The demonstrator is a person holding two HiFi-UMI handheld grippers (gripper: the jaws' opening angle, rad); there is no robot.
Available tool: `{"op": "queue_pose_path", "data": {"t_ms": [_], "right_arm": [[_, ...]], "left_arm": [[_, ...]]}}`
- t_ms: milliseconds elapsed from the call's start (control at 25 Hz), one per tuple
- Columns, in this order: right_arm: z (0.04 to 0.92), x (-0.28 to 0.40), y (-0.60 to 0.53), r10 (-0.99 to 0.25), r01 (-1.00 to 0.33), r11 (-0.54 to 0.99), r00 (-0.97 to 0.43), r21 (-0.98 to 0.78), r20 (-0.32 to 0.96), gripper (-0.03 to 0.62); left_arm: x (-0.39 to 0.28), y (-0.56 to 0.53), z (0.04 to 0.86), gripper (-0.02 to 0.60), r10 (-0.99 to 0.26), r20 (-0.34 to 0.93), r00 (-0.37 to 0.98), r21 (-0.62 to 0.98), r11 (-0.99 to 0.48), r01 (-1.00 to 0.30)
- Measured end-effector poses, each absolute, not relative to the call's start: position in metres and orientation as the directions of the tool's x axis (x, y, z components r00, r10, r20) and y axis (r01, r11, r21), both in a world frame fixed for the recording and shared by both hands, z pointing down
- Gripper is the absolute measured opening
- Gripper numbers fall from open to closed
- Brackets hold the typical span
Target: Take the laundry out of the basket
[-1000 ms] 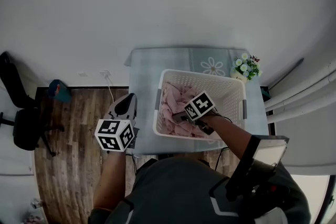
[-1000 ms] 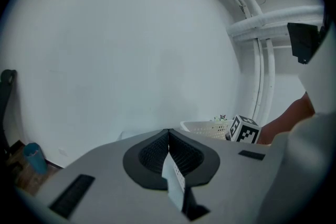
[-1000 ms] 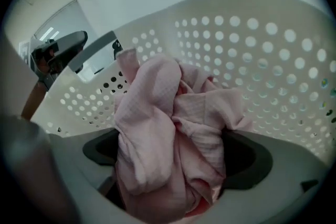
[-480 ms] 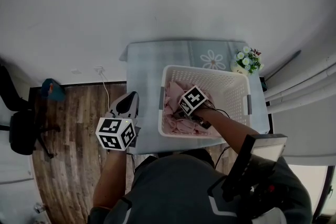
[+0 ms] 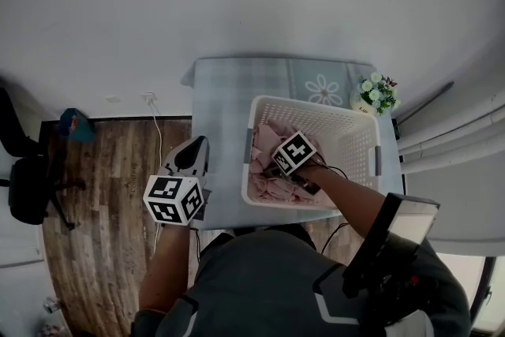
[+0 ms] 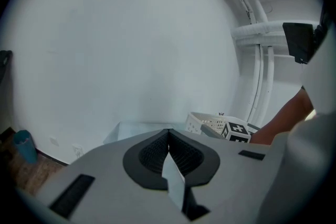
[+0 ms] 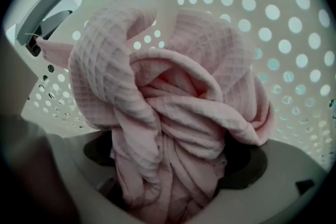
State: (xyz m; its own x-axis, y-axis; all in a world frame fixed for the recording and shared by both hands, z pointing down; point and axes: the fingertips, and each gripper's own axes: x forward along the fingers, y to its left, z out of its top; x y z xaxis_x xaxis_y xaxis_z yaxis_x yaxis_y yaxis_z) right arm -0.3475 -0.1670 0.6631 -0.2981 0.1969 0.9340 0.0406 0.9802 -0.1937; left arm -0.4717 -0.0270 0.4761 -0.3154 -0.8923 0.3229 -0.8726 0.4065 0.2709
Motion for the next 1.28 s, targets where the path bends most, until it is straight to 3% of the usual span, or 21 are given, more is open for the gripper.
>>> {"op": "queue_pose_path", "data": {"t_ms": [120,280,560,760,1000,1280], "right_arm": [[0.659,-0.348,-0.165,0.2,0.044,0.979,-0.343,-0.197,0.918,0.547],[0.651,-0.349,-0.159,0.205,0.067,0.979,-0.382,-0.194,0.901,0.407],[0.642,-0.349,-0.161,0.317,-0.014,0.933,-0.441,-0.36,0.84,0.28],[0.631,-0.351,-0.163,0.448,-0.101,0.808,-0.536,-0.581,0.716,0.248],[0.611,-0.353,-0.16,0.528,-0.093,0.692,-0.61,-0.715,0.591,0.231],[0.614,-0.343,-0.134,0.549,0.082,0.798,-0.506,-0.597,0.665,0.23]], "left_arm": [[-0.474,-0.022,0.48,0.009,-0.885,0.33,-0.328,0.285,0.425,-0.859],[-0.473,-0.018,0.475,0.009,-0.884,0.326,-0.334,0.283,0.428,-0.858],[-0.477,-0.01,0.462,0.009,-0.885,0.296,-0.36,0.277,0.44,-0.854],[-0.477,-0.006,0.458,0.009,-0.885,0.289,-0.364,0.281,0.442,-0.852],[-0.475,-0.007,0.455,0.009,-0.889,0.284,-0.359,0.281,0.435,-0.855],[-0.463,-0.011,0.448,0.009,-0.893,0.279,-0.352,0.267,0.425,-0.865]]}}
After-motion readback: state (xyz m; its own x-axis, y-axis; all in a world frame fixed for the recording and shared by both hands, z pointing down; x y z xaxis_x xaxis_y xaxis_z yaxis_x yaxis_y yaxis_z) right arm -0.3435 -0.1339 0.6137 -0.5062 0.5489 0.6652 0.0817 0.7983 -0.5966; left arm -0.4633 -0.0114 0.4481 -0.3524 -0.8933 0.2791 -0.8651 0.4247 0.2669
